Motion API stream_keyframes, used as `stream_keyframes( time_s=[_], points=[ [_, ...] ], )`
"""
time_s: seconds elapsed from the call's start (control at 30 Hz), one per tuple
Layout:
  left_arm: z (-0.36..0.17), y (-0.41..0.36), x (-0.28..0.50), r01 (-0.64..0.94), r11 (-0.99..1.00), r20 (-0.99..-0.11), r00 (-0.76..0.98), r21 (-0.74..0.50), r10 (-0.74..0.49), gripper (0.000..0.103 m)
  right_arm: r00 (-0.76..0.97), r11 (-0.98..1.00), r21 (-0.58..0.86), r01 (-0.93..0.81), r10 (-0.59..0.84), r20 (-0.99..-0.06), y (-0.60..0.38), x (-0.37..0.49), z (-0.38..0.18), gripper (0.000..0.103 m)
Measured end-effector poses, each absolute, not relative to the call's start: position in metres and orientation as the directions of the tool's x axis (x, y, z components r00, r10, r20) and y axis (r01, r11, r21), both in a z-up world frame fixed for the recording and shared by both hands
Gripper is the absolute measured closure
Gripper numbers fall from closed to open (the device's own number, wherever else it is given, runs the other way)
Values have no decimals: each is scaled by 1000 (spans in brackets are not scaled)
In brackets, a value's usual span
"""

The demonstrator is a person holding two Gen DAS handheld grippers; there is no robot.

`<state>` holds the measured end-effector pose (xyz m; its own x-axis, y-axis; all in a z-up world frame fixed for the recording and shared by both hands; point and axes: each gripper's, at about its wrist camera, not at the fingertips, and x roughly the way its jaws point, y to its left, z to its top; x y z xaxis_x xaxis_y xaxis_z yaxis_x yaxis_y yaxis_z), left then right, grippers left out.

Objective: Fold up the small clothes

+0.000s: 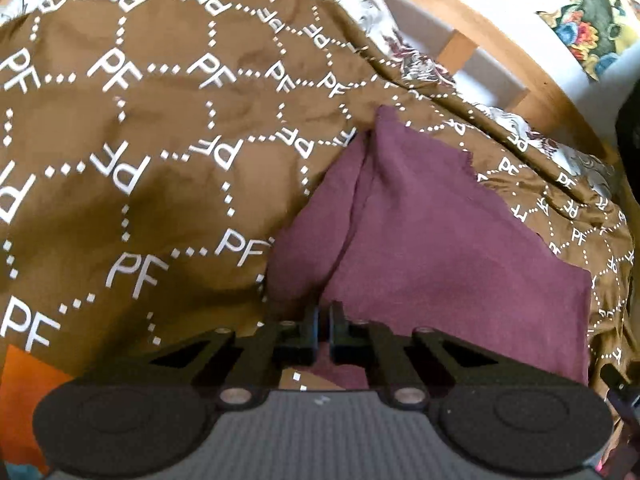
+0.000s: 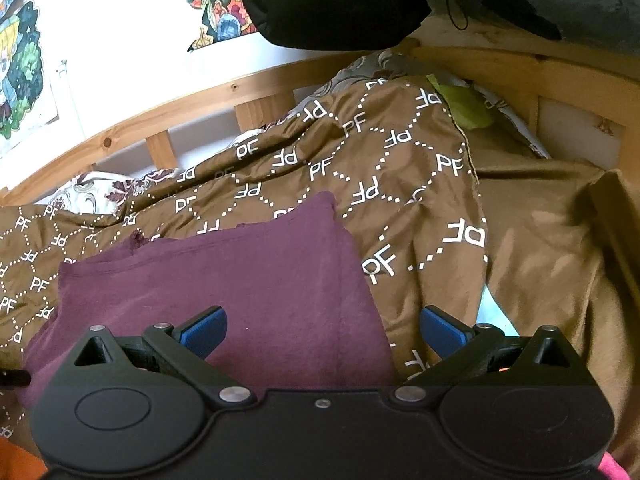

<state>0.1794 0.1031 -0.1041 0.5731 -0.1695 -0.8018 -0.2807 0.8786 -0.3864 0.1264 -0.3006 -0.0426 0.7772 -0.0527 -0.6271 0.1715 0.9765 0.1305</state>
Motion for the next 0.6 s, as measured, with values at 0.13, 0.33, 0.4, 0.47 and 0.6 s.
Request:
stream_keyframes(
  time_s=[0.13,0.33,0.4,0.47,0.6],
  points=[
    [-106,105,181,-292,870,-802,571,-397,-174,98,766,981,119,154,-43,-641,-297,130,-45,1],
    [-97,100,178,-277,894,-795,594,-351,-127,51,765,993,74,97,-27,-644,-284,131,-47,1],
    [-90,100,175,-271,900,-777,619,-343,-109,34,767,998,37,53,-17,-641,-275,130,-48,1],
    [-82,102,173,-264,903,-756,648,-339,-94,25,774,1000,-2,6,-6,-634,-265,130,-48,1],
    [-73,110,172,-251,906,-716,693,-342,-78,2,793,985,-126,-117,17,-608,-235,128,-50,1]
  ],
)
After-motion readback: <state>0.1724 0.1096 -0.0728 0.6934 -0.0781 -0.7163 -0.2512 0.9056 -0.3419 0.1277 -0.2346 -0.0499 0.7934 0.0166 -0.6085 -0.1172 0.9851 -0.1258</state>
